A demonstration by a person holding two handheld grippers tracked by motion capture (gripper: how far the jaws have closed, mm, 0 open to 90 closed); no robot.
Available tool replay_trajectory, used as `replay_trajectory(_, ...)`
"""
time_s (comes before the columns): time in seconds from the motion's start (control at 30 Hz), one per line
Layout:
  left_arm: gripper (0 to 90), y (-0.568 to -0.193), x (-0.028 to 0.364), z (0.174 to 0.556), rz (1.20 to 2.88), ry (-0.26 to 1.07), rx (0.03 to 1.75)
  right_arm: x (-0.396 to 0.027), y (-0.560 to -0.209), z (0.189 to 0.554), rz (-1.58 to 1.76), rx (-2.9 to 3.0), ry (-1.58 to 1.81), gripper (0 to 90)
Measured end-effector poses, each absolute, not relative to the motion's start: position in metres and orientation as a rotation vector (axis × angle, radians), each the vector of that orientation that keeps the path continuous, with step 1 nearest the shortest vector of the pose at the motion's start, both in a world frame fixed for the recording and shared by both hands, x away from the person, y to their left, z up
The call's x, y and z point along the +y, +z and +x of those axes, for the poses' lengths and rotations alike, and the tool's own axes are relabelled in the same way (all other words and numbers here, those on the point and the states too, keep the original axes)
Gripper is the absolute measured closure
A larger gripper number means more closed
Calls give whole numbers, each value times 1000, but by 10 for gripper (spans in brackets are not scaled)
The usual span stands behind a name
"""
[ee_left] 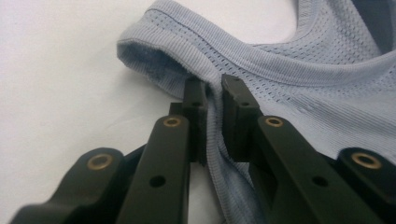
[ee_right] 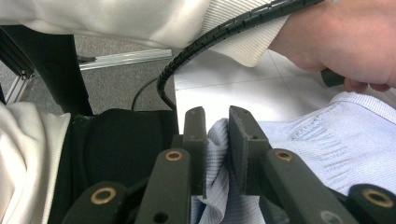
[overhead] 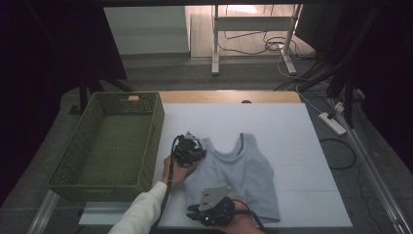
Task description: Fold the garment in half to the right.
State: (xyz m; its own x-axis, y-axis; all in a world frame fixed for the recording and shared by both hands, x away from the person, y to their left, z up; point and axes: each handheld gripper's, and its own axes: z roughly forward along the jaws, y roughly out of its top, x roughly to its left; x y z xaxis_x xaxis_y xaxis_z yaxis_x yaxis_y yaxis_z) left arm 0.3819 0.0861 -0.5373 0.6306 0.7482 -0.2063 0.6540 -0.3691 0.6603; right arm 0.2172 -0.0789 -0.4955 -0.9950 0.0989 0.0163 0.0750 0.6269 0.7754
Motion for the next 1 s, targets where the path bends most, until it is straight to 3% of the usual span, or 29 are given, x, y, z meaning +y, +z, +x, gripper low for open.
replay_trajectory(1.0,821,-508,102,387,1941,-17,1098,-84,-494,222,185,2770,1376,775)
